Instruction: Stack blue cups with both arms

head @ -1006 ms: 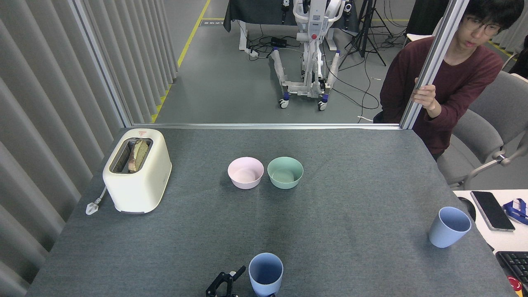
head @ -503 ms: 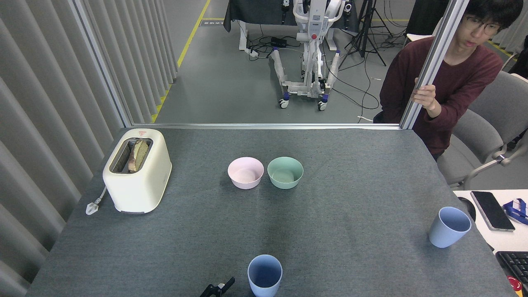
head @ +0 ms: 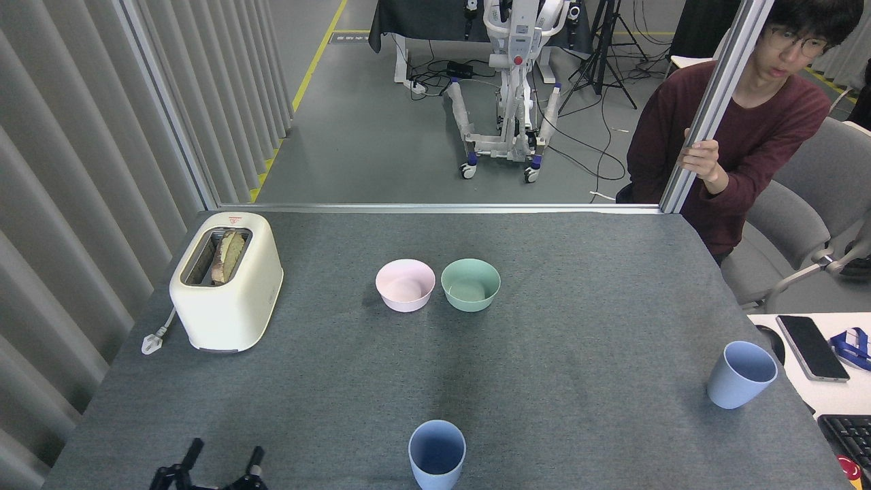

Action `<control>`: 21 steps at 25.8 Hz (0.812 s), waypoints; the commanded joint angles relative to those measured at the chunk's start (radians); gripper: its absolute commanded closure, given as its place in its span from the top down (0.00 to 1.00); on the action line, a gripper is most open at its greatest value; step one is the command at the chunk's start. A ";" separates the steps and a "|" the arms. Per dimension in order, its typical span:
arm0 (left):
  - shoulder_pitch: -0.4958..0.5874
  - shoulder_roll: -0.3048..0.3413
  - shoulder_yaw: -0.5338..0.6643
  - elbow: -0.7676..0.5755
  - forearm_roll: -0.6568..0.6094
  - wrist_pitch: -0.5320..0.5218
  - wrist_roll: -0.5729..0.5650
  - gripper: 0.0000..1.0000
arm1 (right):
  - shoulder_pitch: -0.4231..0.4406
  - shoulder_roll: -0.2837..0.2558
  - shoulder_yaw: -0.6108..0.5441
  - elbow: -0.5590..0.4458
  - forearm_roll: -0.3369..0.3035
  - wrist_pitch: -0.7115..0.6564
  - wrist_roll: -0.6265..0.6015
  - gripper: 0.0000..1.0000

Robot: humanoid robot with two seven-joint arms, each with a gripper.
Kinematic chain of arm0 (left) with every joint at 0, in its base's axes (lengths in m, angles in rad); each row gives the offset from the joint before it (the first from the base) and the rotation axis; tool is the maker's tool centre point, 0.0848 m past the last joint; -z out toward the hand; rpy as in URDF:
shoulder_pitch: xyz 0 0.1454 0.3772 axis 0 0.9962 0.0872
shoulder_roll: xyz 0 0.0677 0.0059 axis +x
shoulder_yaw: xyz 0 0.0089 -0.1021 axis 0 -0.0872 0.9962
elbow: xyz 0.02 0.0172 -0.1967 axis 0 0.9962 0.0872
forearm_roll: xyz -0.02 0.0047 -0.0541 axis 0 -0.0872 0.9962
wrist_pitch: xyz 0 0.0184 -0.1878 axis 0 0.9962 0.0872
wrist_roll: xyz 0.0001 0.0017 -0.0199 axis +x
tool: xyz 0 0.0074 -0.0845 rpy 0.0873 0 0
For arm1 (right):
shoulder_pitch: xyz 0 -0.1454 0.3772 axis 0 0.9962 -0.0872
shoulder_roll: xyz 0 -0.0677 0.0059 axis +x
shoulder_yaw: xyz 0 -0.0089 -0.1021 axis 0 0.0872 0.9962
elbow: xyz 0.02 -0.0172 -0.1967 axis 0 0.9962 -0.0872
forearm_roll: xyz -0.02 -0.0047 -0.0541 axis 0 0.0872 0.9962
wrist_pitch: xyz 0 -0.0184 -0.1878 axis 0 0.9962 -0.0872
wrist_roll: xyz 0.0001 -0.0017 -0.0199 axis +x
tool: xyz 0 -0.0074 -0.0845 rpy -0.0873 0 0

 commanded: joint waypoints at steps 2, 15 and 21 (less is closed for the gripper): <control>0.059 0.018 0.104 -0.029 0.132 0.002 -0.003 1.00 | -0.159 -0.015 -0.095 0.146 -0.039 0.078 0.092 1.00; 0.114 0.011 0.116 -0.084 0.150 -0.001 0.001 1.00 | -0.509 -0.194 -0.139 0.537 -0.050 0.038 0.108 1.00; 0.123 0.012 0.119 -0.083 0.150 0.001 0.003 1.00 | -0.611 -0.205 -0.138 0.658 -0.050 0.019 0.106 1.00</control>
